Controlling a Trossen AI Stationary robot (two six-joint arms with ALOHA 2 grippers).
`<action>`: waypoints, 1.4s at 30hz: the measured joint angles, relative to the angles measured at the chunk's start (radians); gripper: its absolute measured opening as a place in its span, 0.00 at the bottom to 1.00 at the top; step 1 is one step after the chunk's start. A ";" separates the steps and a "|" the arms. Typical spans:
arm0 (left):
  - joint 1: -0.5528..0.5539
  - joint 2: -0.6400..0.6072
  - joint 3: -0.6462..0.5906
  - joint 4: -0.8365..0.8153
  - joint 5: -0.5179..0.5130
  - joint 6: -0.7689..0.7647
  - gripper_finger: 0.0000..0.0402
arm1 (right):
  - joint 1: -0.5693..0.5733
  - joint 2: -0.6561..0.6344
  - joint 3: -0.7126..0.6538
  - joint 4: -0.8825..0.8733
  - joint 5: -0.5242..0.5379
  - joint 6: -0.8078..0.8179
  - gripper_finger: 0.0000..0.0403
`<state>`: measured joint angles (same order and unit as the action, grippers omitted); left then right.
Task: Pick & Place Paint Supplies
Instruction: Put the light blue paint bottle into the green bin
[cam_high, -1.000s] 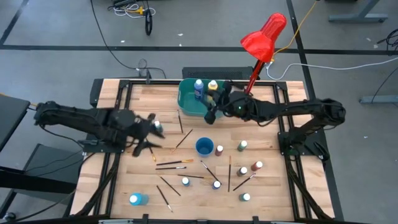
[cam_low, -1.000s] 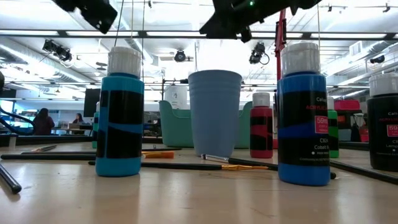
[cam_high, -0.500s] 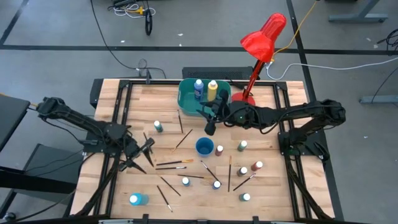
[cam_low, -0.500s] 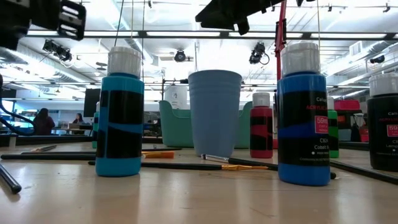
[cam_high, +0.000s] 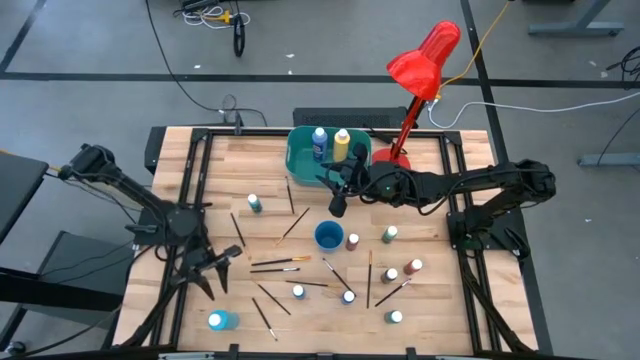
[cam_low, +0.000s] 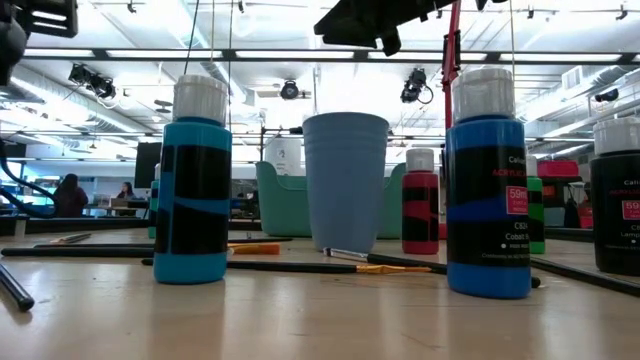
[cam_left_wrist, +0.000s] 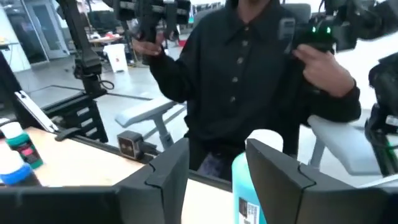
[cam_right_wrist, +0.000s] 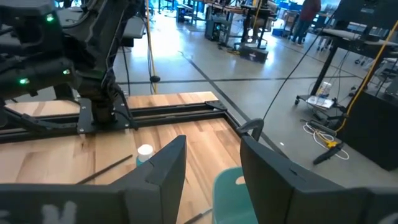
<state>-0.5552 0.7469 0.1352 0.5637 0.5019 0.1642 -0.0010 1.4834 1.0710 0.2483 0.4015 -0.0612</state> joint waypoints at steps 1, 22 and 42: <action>-0.018 0.027 0.000 0.023 -0.008 0.008 0.40 | 0.000 0.000 0.000 0.002 0.000 0.000 0.38; -0.142 0.335 0.001 0.361 -0.115 -0.077 0.38 | 0.000 0.000 0.000 0.006 0.000 0.019 0.38; -0.181 0.357 0.002 0.395 0.004 0.014 0.40 | 0.000 0.000 0.000 0.009 0.000 0.074 0.38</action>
<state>-0.7362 1.1042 0.1368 0.9588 0.5059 0.1786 -0.0010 1.4834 1.0710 0.2569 0.4011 0.0124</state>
